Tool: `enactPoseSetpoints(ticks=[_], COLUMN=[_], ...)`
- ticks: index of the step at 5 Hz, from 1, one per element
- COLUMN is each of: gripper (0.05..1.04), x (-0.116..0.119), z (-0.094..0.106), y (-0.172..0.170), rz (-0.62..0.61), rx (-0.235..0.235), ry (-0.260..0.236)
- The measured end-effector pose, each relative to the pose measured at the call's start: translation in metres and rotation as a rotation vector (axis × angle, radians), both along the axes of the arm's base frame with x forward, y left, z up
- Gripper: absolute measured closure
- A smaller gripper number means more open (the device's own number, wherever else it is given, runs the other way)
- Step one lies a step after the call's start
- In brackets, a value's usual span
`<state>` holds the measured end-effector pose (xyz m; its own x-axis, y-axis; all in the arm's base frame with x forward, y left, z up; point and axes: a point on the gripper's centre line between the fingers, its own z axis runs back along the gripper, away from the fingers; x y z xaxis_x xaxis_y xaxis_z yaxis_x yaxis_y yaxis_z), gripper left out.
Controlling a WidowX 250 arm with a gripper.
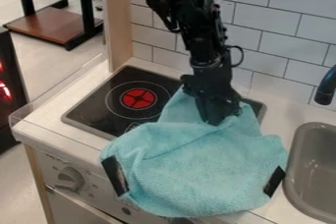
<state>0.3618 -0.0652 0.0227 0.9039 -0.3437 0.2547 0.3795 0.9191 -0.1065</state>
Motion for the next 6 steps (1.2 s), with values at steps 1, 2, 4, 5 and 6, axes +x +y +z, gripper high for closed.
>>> enactPoseSetpoints(ticks=[1, 2, 4, 5, 6], gripper=[0.59, 0.301, 0.074, 0.085, 0.085], x=[-0.002, -0.009, -0.01, -0.009, -0.012], z=[0.016, 0.024, 0.044, 0.07, 0.09], y=[0.003, -0.005, -0.006, -0.005, -0.002], rz=[0.031, -0.008, 0.005, 0.021, 0.038], rx=[0.011, 0.079, 0.076, 0.077, 0.075], ry=[-0.035, -0.025, -0.055, -0.115, -0.148])
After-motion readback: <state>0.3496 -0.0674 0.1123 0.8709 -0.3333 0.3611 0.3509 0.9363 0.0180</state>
